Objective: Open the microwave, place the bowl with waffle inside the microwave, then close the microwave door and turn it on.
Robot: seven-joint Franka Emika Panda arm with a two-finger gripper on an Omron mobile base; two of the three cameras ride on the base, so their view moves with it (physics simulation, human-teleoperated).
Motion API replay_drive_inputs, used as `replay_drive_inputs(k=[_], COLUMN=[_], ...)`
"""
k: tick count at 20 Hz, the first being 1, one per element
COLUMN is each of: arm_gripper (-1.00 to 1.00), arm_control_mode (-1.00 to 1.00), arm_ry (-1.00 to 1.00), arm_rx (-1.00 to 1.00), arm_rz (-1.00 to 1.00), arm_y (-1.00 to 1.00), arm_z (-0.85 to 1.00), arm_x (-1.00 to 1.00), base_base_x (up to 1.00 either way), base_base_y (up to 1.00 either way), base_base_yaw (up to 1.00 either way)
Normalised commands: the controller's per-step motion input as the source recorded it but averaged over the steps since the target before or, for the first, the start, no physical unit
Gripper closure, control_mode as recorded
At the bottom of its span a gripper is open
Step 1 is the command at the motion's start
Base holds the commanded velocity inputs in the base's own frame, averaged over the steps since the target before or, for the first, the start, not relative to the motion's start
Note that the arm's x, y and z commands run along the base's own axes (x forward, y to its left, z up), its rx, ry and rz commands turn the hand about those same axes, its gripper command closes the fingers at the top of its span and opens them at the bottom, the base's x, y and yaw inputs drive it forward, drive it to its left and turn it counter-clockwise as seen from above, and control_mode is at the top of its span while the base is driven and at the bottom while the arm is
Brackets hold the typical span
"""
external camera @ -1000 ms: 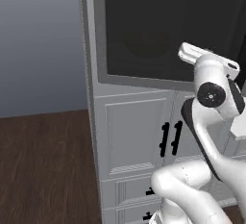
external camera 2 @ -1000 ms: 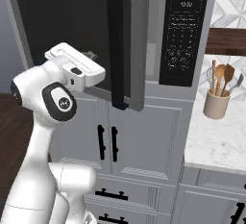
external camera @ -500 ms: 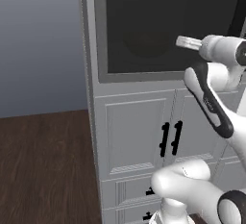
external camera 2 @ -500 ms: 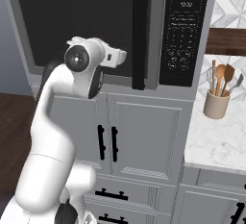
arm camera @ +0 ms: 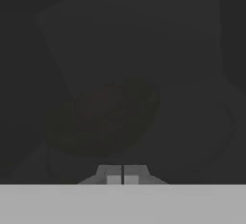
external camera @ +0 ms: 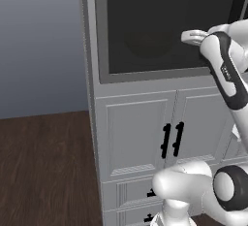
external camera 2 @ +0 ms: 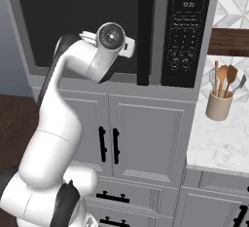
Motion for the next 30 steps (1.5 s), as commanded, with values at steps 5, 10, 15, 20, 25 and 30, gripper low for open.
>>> replay_drive_inputs(k=[5, 10, 15, 20, 25, 30], arm_gripper=[1.00, 1.00, 1.00, 1.00, 1.00, 1.00], arm_control_mode=[-1.00, -1.00, -1.00, -1.00, -1.00, -1.00], arm_ry=[-0.09, -0.10, 0.04, 0.01, 0.05, 0.14], arm_rx=[0.00, 0.04, 0.12, 0.08, 0.18, 0.41], arm_rz=[-0.03, -0.13, -0.06, 0.00, -0.04, -0.12], arm_y=[0.71, 0.48, 0.01, -0.33, -0.46, -0.94], arm_z=[-0.89, -0.77, -0.05, 0.17, 0.12, 0.00], arm_x=[0.48, 0.56, 0.18, -0.98, -0.95, -0.17], base_base_x=[0.00, 0.00, 0.00, 0.00, 0.00, 0.00], base_base_y=[0.00, 0.00, 0.00, 0.00, 0.00, 0.00], base_base_yaw=[0.00, 0.00, 0.00, 0.00, 0.00, 0.00])
